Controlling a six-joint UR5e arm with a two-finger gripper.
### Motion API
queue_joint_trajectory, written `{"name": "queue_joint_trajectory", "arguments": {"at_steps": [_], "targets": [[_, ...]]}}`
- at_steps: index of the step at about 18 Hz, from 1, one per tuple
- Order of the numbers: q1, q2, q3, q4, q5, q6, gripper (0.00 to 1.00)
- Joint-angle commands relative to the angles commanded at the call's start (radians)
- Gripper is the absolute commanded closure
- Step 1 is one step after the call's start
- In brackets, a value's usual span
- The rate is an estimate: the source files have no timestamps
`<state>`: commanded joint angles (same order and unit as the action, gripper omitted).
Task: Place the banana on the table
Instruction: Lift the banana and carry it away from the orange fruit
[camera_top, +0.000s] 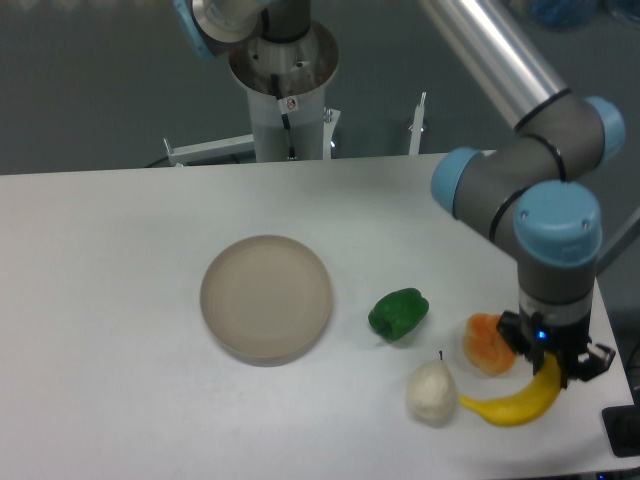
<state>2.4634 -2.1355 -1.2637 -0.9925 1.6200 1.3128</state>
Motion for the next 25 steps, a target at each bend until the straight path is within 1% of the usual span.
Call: {"name": "queue_joint_trajectory", "arguments": {"at_steps": [3, 6, 8, 10, 12, 14, 18, 20, 21, 25], "targets": [[0.046, 0.066, -0.104, -0.006, -0.031, 0.095, 0.73], [0.086, 0.118, -0.193, -0.006, -0.066, 0.204, 0.73], [0.100, 0.153, -0.258, -0.005, -0.072, 0.273, 0.73], [0.103, 0.181, -0.330, 0.011, -0.072, 0.347, 0.73], [0.114, 0.197, -0.362, 0.009, -0.075, 0.388, 0.73], [0.120, 0.216, -0.410, 0.012, -0.074, 0.428, 0.73], [0.158, 0.232, -0.482, 0.012, -0.075, 0.529, 0.73], [0.186, 0.233, -0.511, 0.014, -0.075, 0.595, 0.73], [0.187, 0.232, -0.525, 0.014, -0.074, 0.615, 0.73], [0.187, 0.232, -0.566, 0.015, -0.078, 0.602, 0.73]]}}
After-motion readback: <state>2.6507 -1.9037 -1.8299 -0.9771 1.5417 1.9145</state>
